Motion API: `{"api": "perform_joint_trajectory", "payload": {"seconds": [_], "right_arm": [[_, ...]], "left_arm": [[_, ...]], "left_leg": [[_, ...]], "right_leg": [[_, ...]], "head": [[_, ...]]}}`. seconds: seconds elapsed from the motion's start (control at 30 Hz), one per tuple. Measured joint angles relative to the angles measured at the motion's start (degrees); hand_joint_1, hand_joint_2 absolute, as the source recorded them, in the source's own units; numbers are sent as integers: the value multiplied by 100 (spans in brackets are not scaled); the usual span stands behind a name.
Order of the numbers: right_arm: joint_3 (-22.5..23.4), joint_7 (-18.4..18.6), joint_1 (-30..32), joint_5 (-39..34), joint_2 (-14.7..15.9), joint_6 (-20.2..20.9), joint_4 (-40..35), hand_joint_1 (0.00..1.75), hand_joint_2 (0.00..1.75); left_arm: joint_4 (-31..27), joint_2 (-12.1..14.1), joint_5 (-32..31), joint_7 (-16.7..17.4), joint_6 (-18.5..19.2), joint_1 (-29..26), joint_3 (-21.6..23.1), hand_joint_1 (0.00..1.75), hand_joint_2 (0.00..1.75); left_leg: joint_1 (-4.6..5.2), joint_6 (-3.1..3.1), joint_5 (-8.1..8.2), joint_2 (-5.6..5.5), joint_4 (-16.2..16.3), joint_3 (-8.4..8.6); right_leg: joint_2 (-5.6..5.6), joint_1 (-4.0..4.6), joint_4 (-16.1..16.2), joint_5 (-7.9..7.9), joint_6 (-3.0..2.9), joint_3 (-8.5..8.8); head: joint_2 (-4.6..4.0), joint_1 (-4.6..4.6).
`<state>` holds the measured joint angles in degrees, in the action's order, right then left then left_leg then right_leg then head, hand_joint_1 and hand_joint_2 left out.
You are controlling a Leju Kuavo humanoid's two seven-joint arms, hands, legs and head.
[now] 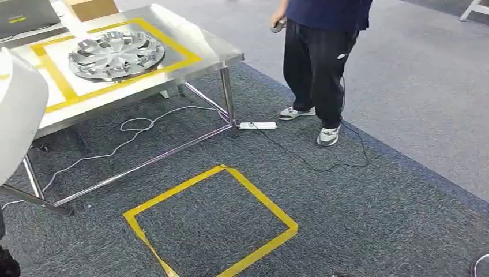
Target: Take the parts from the cabinet and place them on the table.
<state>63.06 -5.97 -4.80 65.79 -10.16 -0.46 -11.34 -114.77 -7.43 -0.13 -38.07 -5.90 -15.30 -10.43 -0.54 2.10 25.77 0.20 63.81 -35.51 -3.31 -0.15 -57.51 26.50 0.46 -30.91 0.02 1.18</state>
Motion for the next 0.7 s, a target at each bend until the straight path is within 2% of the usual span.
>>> {"api": "perform_joint_trajectory", "payload": {"seconds": [0.03,0.07,0.1,0.17,0.2,0.23,0.27,0.3,0.33,0.37,0.4,0.43,0.47,0.5,0.53,0.57,0.6,0.63,0.7], "right_arm": [[7,9,-3,0,-2,-2,0,0,0],[11,5,-5,-2,-2,-4,0,0,0],[15,-6,-8,-4,-2,-7,0,0,0],[29,-81,-7,-9,-2,-7,0,0,0],[35,-109,-11,-9,-2,-9,-2,0,0],[39,-146,-15,-11,-2,-17,0,0,0],[46,-177,-16,-9,-2,-17,0,0,0],[50,-183,-13,-9,-2,-17,-2,0,0],[55,-188,-5,-9,-2,-17,0,0,0],[55,-188,6,-9,-2,-17,0,0,0],[57,-188,14,-9,-2,-17,0,0,0],[57,-188,17,-9,-2,-17,0,0,0],[59,-183,15,-7,-2,-17,0,0,0],[59,-173,12,-7,-2,-20,0,0,0],[59,-166,12,-7,-2,-22,0,0,0],[59,-144,11,-7,-2,-22,0,0,0],[59,-140,8,-7,-4,-22,0,0,0],[59,-137,4,-7,-4,-24,0,0,0],[61,-131,6,-7,-7,-28,0,0,0]], "left_arm": [[0,44,13,2,-29,12,51,175,175],[4,87,22,2,-55,42,103,175,175],[11,114,31,4,-72,64,149,175,175],[33,175,50,6,-101,62,208,175,175],[44,199,50,6,-118,72,238,175,175],[48,214,50,6,-129,87,275,175,175],[59,231,52,6,-136,124,315,175,175],[74,240,55,6,-138,158,346,175,175],[87,249,59,6,-144,176,378,175,175],[105,262,66,6,-146,182,400,175,175],[125,280,68,6,-151,182,420,175,175],[142,284,70,6,-157,184,426,175,175],[155,284,72,6,-162,188,437,175,175],[166,284,72,6,-171,194,457,175,175],[171,286,74,6,-175,199,477,175,175],[173,299,74,6,-179,202,486,175,175],[179,321,76,6,-186,213,501,175,175],[179,332,79,6,-192,212,512,175,175],[188,347,79,6,-197,198,518,175,175]], "left_leg": [[14,-27,-180,219,-516,287],[69,-27,-99,355,-742,381],[52,-97,-98,298,-727,341],[72,-141,-96,223,-732,312],[48,-186,-120,173,-761,319],[15,-220,-136,143,-771,329],[4,-255,-137,99,-771,326],[0,-275,-140,54,-771,317],[1,-289,-141,-1,-770,309],[2,-290,-142,-56,-769,307],[1,-290,-143,-120,-767,310],[-2,-289,-143,-188,-765,314],[-7,-282,-146,-263,-764,323],[-14,-269,-150,-338,-762,333],[-23,-248,-146,-394,-760,337],[5,-213,-148,-441,-743,317],[4,-181,-158,-505,-713,274],[-15,-134,-188,-552,-738,248],[-38,-68,-219,-647,-754,230]], "right_leg": [[-29,14,0,12,20,16],[-62,68,-42,36,57,-7],[-94,73,-30,25,77,-17],[-181,69,0,13,111,3],[-213,68,-2,34,148,19],[-13,54,-86,105,210,-43],[193,49,-359,284,237,-165],[269,44,-807,506,248,-374],[296,43,-1318,722,259,-616],[302,42,-1745,859,267,-832],[305,41,-1909,855,266,-931],[307,40,-1774,698,261,-889],[317,29,-1382,437,252,-712],[365,12,-850,160,242,-461],[514,-16,-335,-65,249,-208],[758,-42,-98,4,254,-101],[731,-54,-38,12,238,-82],[686,-31,-56,12,210,-60],[601,-23,-58,-15,140,-69]], "head": [[0,0],[0,13],[2,-7],[0,-18],[0,-4],[0,-28],[0,-61],[0,-68],[2,-68],[0,-72],[0,-70],[0,-72],[0,-70],[0,-70],[0,-72],[0,-79],[0,-61],[0,-74],[0,-68]]}}
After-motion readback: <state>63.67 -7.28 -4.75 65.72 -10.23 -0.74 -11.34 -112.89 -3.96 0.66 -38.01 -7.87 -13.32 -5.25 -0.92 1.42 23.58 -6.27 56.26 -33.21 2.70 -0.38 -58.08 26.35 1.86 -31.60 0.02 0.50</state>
